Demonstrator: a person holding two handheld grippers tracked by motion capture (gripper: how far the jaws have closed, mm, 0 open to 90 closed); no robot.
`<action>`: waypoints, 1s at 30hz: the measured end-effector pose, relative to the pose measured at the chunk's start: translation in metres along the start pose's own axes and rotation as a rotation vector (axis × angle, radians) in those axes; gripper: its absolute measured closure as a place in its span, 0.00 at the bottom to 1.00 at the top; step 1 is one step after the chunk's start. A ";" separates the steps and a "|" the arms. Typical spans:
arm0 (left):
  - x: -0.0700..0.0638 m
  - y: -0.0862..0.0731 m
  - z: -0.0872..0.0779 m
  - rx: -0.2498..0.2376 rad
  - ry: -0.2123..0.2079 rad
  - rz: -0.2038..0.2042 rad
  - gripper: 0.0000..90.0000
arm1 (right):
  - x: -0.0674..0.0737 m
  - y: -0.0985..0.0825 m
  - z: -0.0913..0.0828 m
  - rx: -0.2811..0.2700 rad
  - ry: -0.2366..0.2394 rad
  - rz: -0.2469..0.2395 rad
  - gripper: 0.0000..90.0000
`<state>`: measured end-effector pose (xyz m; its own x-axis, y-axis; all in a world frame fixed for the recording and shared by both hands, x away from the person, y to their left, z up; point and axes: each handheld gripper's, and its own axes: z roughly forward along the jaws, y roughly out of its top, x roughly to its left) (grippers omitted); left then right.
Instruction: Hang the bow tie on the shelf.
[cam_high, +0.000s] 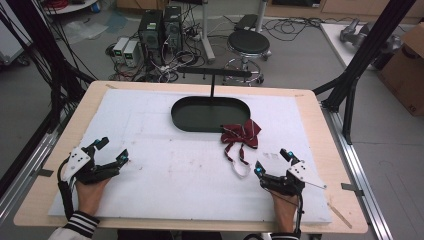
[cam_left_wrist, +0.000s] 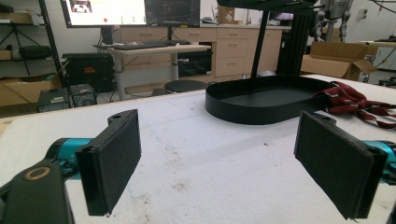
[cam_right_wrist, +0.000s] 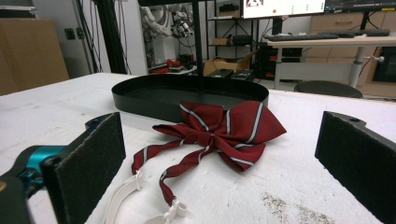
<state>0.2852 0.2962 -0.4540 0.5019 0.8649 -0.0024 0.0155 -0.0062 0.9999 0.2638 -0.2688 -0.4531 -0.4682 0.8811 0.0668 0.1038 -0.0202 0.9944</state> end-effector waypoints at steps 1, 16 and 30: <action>0.000 0.000 0.000 0.000 0.000 0.003 0.17 | 0.000 0.000 0.000 0.000 0.000 0.000 0.01; -0.001 0.000 0.000 -0.002 0.005 0.005 0.17 | 0.001 0.001 0.002 0.016 -0.025 -0.003 0.01; -0.001 0.000 0.000 -0.001 0.006 0.006 0.17 | 0.001 0.001 0.002 0.016 -0.019 -0.014 0.01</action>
<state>0.2849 0.2951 -0.4539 0.4971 0.8677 0.0039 0.0111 -0.0108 0.9999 0.2651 -0.2669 -0.4526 -0.4532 0.8899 0.0513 0.1112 -0.0007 0.9938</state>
